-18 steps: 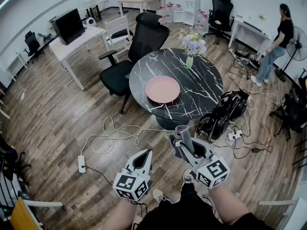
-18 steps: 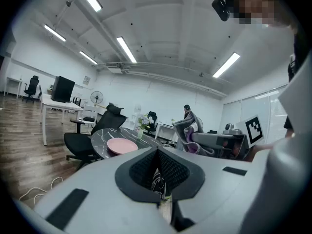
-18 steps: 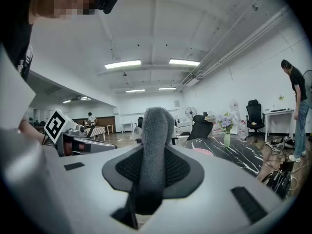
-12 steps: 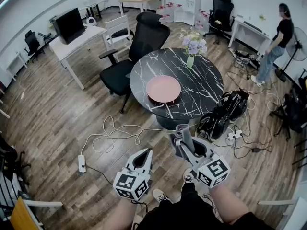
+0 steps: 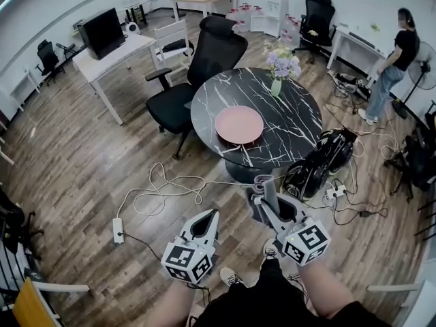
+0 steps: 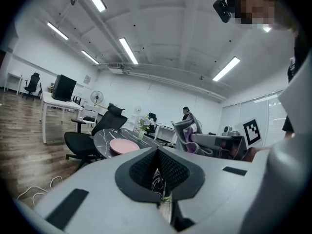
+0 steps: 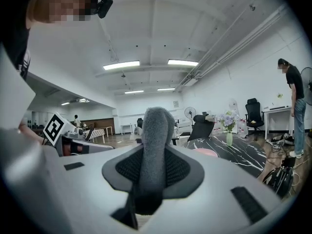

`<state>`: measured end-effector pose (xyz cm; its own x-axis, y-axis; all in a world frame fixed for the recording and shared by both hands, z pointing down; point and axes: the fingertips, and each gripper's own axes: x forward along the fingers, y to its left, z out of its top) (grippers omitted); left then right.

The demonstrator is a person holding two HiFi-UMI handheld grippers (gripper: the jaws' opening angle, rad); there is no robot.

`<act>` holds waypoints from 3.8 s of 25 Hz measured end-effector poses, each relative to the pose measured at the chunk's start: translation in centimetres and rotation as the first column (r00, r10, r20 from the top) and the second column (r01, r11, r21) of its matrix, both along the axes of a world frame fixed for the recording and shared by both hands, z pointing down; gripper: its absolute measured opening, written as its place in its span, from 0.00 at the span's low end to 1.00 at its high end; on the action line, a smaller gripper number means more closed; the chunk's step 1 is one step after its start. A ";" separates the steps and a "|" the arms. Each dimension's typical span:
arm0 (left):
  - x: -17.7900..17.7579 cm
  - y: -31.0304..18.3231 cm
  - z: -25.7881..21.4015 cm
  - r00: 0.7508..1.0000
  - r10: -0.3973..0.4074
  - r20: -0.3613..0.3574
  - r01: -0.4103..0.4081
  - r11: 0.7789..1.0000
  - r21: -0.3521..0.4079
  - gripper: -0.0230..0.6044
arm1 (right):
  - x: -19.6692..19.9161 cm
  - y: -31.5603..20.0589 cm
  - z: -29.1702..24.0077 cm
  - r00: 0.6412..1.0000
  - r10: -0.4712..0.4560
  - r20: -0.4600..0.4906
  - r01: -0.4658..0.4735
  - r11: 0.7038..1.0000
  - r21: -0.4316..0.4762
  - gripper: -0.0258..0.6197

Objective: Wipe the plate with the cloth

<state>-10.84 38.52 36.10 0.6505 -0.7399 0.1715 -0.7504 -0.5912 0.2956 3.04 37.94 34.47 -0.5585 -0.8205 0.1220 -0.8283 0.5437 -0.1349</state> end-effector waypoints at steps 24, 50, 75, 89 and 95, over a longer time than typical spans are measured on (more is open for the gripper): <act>1.0 -10.4 2.3 0.994 -0.108 0.003 0.108 0.992 -0.063 0.06 | 2.3 -12.4 1.2 0.998 -0.056 0.016 0.056 0.998 -0.011 0.21; 7.1 -30.6 6.2 0.921 -0.389 0.027 0.387 0.906 -0.171 0.06 | 9.4 -34.1 3.7 0.958 -0.286 0.017 0.286 0.955 -0.076 0.21; 6.7 -36.5 14.6 0.917 -0.375 0.138 0.398 0.831 -0.389 0.18 | 10.3 -38.6 7.7 0.966 -0.257 0.031 0.259 0.952 -0.161 0.21; 3.4 -42.7 23.6 0.956 -0.234 0.176 0.293 0.754 -0.588 0.27 | 6.2 -43.2 13.5 0.985 -0.166 -0.037 0.146 0.938 -0.313 0.21; 2.9 -44.8 26.4 0.970 -0.191 0.150 0.242 0.723 -0.647 0.27 | 3.4 -44.8 17.1 0.986 -0.154 -0.071 0.113 0.911 -0.397 0.21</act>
<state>-7.94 -6.25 62.45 0.4548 -0.5449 0.7045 -0.8665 -0.0877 0.4915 6.43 -6.83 51.62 -0.6281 -0.6145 0.4774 -0.7717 0.5708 -0.2806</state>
